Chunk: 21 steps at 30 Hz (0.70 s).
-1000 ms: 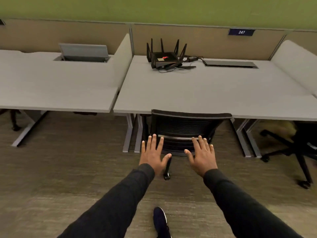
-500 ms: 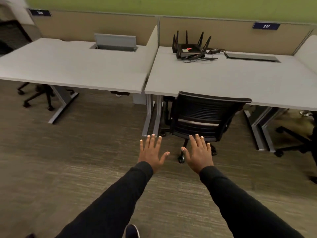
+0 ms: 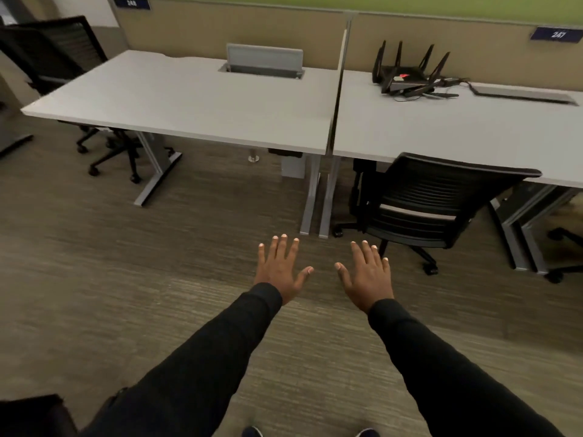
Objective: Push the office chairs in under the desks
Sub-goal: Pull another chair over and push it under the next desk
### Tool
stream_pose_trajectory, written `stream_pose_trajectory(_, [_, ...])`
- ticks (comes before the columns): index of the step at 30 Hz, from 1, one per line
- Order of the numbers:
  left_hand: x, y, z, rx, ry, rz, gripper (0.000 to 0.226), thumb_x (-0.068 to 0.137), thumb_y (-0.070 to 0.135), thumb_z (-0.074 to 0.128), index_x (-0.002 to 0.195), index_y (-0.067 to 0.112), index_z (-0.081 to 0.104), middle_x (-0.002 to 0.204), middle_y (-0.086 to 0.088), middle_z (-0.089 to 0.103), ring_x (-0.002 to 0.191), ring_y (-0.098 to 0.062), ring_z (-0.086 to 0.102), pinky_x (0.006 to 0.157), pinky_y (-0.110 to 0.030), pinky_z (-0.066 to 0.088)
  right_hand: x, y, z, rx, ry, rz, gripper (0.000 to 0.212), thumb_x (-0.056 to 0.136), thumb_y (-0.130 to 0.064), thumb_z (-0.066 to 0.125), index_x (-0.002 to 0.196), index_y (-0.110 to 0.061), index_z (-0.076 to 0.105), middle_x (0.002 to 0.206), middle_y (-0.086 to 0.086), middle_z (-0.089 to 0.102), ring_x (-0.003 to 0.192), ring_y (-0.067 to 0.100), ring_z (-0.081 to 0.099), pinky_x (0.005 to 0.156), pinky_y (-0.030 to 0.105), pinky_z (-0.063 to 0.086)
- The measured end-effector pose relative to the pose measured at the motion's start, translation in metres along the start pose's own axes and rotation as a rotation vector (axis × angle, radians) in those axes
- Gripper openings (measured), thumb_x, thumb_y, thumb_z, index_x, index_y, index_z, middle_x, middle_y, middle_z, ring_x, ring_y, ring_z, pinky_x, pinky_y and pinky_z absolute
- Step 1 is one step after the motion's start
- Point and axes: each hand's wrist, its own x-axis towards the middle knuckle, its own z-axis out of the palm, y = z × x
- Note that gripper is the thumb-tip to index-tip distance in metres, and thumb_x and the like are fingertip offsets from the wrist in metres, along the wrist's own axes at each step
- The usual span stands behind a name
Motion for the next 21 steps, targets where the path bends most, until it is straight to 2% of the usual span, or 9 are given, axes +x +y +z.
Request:
stream_pose_trajectory(8, [-0.06, -0.109, -0.025, 0.045, 0.017, -0.093, 0.082, 0.095, 0.07, 0.02, 0.159, 0.021, 0.007, 0.167, -0.012, 0.006, 0.154, -0.029, -0.001, 0.122, -0.056, -0.003, -0.03, -0.114, 0.048, 0.006, -0.021, -0.105, 0.075, 0.098, -0.061, 0.04, 0.158, -0.018, 0.027, 0.167, 0.012, 0.022, 0.155, 0.03, 0.014, 0.124, 0.056, 0.014])
stream_pose_trajectory(17, [-0.151, -0.144, -0.023, 0.033, 0.105, -0.265, 0.082, 0.094, 0.069, 0.02, 0.159, 0.019, 0.013, 0.166, -0.012, 0.013, 0.153, -0.03, 0.005, 0.12, -0.056, 0.0, -0.08, -0.17, 0.068, 0.006, -0.101, -0.268, 0.076, 0.098, -0.064, 0.036, 0.159, -0.02, 0.023, 0.168, 0.013, 0.018, 0.156, 0.032, 0.011, 0.124, 0.056, 0.01])
stream_pose_trajectory(21, [-0.204, -0.159, -0.013, 0.068, 0.082, -0.323, 0.084, 0.094, 0.071, 0.021, 0.159, 0.018, 0.013, 0.166, -0.012, 0.015, 0.153, -0.032, 0.008, 0.12, -0.056, 0.003, -0.115, -0.183, 0.081, 0.002, -0.178, -0.304, 0.077, 0.098, -0.065, 0.034, 0.16, -0.021, 0.021, 0.168, 0.012, 0.016, 0.156, 0.031, 0.01, 0.124, 0.055, 0.01])
